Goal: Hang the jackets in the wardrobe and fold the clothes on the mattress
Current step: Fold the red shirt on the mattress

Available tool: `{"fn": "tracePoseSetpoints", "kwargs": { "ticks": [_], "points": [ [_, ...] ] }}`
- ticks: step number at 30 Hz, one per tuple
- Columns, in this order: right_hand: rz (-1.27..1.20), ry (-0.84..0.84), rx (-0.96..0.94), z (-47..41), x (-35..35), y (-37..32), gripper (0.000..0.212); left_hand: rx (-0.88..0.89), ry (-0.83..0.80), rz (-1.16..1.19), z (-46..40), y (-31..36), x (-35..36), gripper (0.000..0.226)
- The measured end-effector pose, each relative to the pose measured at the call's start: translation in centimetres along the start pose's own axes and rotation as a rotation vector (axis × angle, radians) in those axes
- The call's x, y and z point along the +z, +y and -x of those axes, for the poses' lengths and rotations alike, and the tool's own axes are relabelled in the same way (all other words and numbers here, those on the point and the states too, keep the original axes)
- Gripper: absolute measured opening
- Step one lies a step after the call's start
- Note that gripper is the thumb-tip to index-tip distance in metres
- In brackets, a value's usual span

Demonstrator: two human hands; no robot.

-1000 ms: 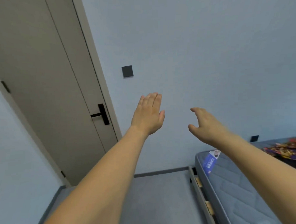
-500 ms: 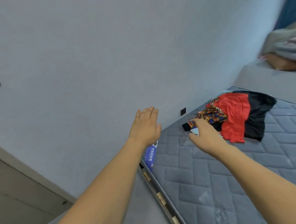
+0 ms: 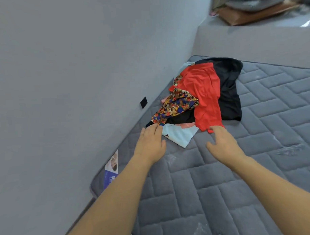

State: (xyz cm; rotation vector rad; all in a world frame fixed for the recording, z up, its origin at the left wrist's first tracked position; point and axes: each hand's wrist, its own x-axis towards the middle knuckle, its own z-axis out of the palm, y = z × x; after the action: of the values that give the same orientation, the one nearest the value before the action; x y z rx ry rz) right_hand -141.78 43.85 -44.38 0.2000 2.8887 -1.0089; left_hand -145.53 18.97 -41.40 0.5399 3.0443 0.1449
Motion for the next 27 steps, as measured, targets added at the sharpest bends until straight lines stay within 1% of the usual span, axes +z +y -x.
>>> {"fn": "tracePoseSetpoints", "kwargs": {
  "ticks": [2,5,8,13,14,16,17,18,20,21,22,27],
  "points": [
    [0.017,0.035,0.042,-4.2,3.2,4.1,0.058,0.07,-0.084,0.0,-4.3,-0.3,5.8,0.053],
    [0.07,0.075,0.063,-10.2,7.1,10.5,0.065,0.221,-0.177,-0.03,-11.0,-0.5,12.5,0.058],
    [0.136,0.088,0.047,-15.6,10.6,17.4,0.071,0.305,-0.145,0.079,-17.9,0.4,18.3,0.062],
    [0.229,0.115,0.114,-23.1,15.7,26.5,0.084,0.368,-0.086,0.21,-28.3,5.7,27.3,0.063],
    [0.253,0.133,0.109,-23.7,16.9,28.1,0.083,0.363,-0.096,0.232,-29.7,6.4,29.9,0.064],
    [0.367,0.237,0.065,-23.4,18.9,30.3,0.073,0.338,-0.096,0.221,-31.0,7.1,34.4,0.062],
    [0.401,0.313,0.05,-23.1,19.7,31.1,0.066,0.335,-0.035,0.186,-31.2,7.1,36.8,0.058],
    [0.413,0.363,0.014,-23.7,20.6,31.6,0.06,0.34,0.063,0.142,-31.4,6.6,39.0,0.052],
    [0.412,0.388,-0.008,-24.8,21.6,32.3,0.052,0.338,0.264,0.123,-31.5,5.8,42.3,0.042],
    [0.423,0.386,0.001,-25.0,21.6,32.7,0.05,0.354,0.325,0.111,-31.7,6.0,42.9,0.039],
    [0.435,0.382,0.008,-25.1,21.6,32.7,0.049,0.364,0.347,0.096,-31.7,6.0,42.9,0.038],
    [0.474,0.345,0.01,-24.4,21.7,32.8,0.047,0.346,0.313,0.086,-31.5,6.2,42.6,0.041]
  ]
}}
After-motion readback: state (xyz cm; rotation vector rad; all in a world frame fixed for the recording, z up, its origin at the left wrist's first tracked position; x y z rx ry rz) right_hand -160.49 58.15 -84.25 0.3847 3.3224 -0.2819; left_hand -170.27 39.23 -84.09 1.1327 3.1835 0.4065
